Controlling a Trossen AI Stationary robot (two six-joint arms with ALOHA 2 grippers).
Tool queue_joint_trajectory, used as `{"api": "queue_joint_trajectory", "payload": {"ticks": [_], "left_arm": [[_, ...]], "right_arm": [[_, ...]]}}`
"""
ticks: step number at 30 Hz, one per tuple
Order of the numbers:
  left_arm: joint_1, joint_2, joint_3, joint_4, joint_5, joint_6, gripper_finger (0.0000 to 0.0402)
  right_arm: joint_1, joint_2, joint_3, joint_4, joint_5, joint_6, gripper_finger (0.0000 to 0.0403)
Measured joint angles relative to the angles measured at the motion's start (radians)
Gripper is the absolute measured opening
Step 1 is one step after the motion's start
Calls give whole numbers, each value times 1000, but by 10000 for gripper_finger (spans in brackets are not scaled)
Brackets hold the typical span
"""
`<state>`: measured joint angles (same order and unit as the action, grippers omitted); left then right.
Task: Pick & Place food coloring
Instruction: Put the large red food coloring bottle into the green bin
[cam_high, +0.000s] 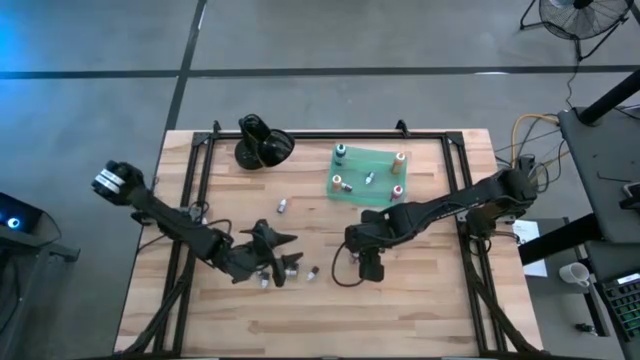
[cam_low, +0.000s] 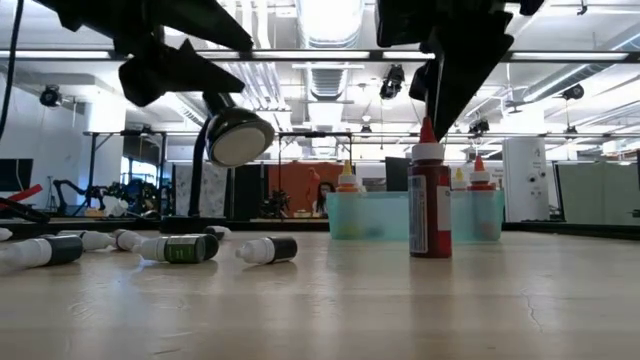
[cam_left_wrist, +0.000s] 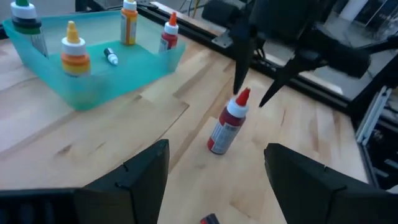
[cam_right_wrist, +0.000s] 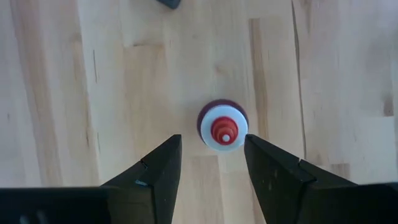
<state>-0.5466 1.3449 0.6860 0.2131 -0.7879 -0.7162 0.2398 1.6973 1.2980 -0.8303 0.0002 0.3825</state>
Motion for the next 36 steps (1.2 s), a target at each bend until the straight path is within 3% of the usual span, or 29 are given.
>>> {"api": "queue_joint_trajectory", "payload": {"ticks": [9,36], "left_arm": [[-3,-72,-84,-17,1,-82,236],[6,-74,-103,-33,4,-114,236]], "right_arm": [[12,67,0,16,-6,-111,169],[11,79,0,79,3,-43,169]]}}
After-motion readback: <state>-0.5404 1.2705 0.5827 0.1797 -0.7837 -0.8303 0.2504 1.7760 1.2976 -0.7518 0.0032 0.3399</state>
